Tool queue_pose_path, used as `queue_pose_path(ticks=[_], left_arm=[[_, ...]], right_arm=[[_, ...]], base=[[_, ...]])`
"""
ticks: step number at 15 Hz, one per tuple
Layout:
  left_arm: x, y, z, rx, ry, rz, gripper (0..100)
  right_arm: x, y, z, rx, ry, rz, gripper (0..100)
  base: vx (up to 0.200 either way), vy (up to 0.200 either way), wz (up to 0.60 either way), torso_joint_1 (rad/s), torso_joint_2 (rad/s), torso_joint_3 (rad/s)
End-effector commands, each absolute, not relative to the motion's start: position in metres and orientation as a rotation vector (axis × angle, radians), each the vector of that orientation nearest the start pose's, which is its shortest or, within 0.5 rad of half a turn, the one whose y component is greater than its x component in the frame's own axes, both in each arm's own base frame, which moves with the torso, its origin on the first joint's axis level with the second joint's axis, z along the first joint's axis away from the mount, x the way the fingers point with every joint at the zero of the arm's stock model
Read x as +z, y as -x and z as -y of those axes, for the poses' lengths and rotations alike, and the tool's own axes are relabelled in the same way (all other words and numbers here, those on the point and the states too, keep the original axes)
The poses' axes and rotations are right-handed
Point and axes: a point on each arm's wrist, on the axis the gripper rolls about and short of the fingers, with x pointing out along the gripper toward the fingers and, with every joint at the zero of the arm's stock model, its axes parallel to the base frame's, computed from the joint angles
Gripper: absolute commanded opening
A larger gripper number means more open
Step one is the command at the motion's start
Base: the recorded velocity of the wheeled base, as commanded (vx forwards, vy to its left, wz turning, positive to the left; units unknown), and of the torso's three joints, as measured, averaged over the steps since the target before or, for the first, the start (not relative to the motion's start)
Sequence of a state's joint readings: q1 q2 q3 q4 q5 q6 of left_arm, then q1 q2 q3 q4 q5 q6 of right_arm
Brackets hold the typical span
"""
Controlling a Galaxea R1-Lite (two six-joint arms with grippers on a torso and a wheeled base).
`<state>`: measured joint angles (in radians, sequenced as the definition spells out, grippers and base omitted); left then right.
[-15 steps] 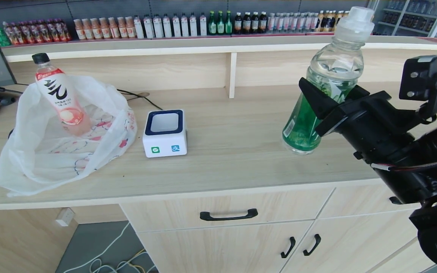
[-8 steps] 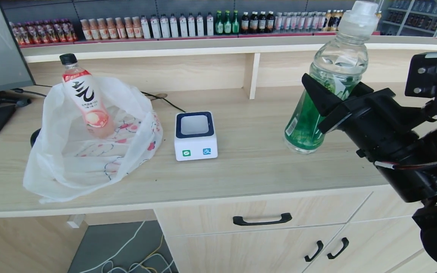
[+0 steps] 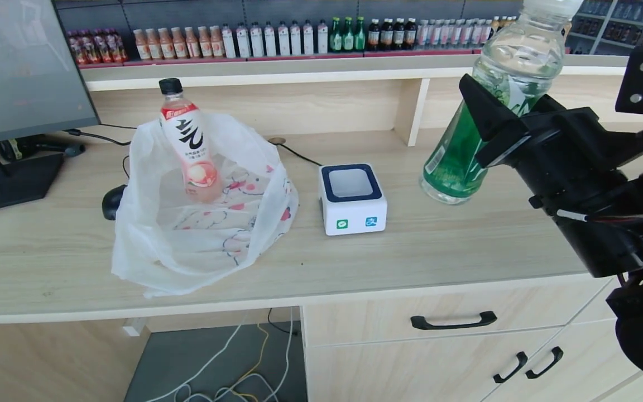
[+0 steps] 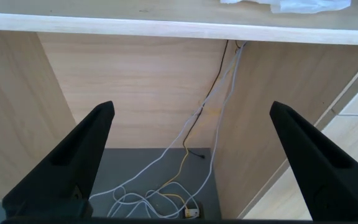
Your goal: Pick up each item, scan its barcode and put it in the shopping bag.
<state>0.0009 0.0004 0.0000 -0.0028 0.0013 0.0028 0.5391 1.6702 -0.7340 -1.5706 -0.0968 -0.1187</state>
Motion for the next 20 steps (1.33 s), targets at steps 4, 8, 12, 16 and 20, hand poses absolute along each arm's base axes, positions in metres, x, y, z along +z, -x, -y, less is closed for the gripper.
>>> queue_pose_path(ticks=[4,8,12,16,20], left_arm=[[0.076,0.023,0.0,0.003,-0.003,0.003,100],[0.076,0.023,0.0,0.003,-0.005,0.003,100],[0.076,0.023,0.0,0.003,-0.005,0.003,100],[0.076,0.023,0.0,0.003,-0.005,0.003,100],[0.076,0.023,0.0,0.003,-0.005,0.003,100]], right_arm=[[0.263,-0.238,-0.141,0.39,-0.084,0.63,0],[0.266,-0.233,-0.142,0.404,-0.092,0.639,0],[0.269,-0.237,-0.143,0.376,-0.032,0.629,0],[0.288,-0.245,-0.153,0.278,0.031,0.585,0],[0.303,-0.25,-0.159,0.259,0.133,0.572,0]], base=[[0.0,0.2,0.0,0.004,0.0,0.0],[0.0,0.0,0.0,0.0,0.0,0.0],[0.0,0.0,0.0,0.0,0.0,0.0],[0.0,0.0,0.0,0.0,0.0,0.0],[0.0,0.0,0.0,0.0,0.0,0.0]])
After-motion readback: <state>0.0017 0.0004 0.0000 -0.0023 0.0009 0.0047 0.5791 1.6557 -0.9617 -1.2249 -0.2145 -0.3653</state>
